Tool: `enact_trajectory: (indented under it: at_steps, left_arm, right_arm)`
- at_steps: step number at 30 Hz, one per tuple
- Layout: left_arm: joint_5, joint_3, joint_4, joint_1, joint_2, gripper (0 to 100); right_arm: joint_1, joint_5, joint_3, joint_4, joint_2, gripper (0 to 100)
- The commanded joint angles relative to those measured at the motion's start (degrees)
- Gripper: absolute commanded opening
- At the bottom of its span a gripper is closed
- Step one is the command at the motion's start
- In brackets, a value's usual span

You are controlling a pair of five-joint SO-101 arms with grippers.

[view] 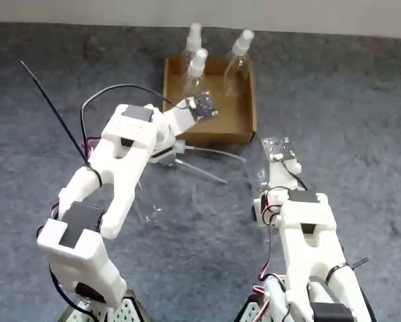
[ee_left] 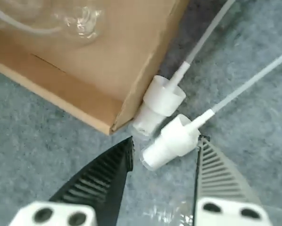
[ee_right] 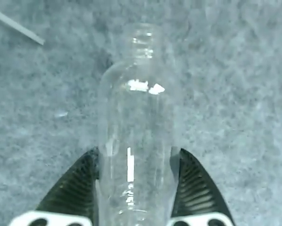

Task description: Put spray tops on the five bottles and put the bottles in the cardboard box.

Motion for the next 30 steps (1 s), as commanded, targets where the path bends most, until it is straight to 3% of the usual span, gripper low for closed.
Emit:
enact_trajectory:
  at_steps: [1,13,22,30]
  left_arm:
    - [-0.1,-2.3,-1.6,-1.0,-0.3,17]
    - [0.5,-1.3,-1.7,-2.5,-0.2,17]
    - [19.2,-0.9,-2.8,0.0,-1.0,17]
    - [20.3,-0.5,-3.3,-0.7,-0.2,17]
  right_arm:
    - [0.5,0.3,0.6,-0.8,-0.3,0.4]
    - [0.5,0.4,0.5,-0.8,-0.3,0.4]
    - [0.5,0.4,0.5,-0.8,-0.3,0.4]
    - [0.5,0.4,0.6,-0.8,-0.3,0.4]
